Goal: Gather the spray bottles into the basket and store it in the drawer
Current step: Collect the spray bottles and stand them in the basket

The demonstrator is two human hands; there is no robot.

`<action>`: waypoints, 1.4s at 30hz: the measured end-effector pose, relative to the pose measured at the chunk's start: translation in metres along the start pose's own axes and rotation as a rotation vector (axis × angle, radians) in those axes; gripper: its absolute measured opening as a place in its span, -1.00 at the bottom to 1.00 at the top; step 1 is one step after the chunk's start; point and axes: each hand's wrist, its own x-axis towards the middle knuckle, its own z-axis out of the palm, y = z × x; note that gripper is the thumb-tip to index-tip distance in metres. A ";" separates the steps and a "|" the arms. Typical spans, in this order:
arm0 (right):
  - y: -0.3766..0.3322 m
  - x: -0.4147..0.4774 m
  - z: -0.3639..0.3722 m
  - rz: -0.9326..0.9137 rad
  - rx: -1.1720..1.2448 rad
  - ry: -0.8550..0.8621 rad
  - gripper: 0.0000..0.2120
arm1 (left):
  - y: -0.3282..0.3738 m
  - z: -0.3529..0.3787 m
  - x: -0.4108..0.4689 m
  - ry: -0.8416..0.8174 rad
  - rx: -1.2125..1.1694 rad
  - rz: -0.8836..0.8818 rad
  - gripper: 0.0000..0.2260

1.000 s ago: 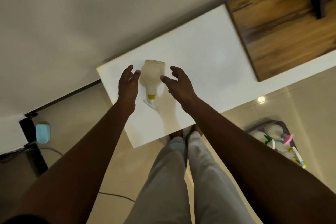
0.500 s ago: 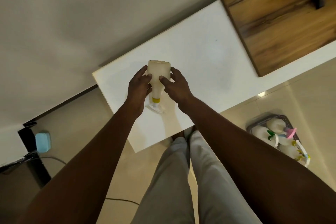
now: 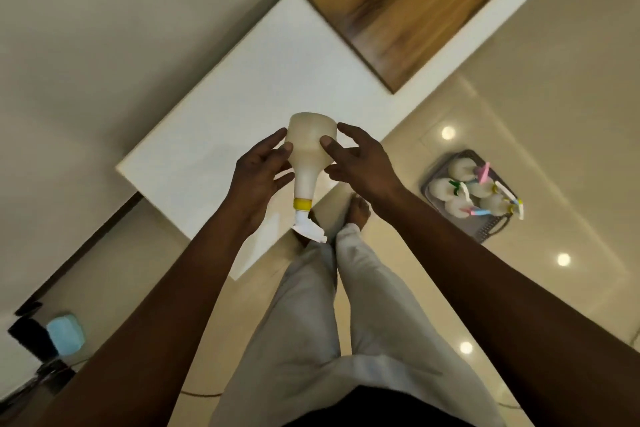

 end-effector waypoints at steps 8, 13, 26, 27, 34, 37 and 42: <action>0.049 -0.067 -0.100 0.058 0.217 0.193 -0.42 | -0.011 0.104 -0.042 -0.216 0.080 -0.059 -0.64; 0.101 -0.102 -0.159 0.118 0.361 0.319 -0.52 | -0.044 0.182 -0.058 -0.287 0.202 -0.071 -0.63; 0.259 -0.160 -0.333 0.315 0.504 0.409 -0.37 | -0.196 0.384 -0.098 -0.308 0.459 -0.183 -0.67; 0.271 -0.161 -0.344 0.322 0.507 0.407 -0.37 | -0.206 0.396 -0.099 -0.311 0.475 -0.198 -0.68; 0.358 -0.139 -0.420 0.384 0.621 0.415 -0.49 | -0.294 0.477 -0.076 -0.298 0.554 -0.316 -0.60; 0.385 -0.120 -0.435 0.415 0.623 0.403 -0.46 | -0.322 0.496 -0.059 -0.260 0.563 -0.329 -0.61; 0.431 -0.075 -0.456 0.469 0.746 0.384 -0.56 | -0.371 0.514 -0.022 -0.254 0.652 -0.267 -0.73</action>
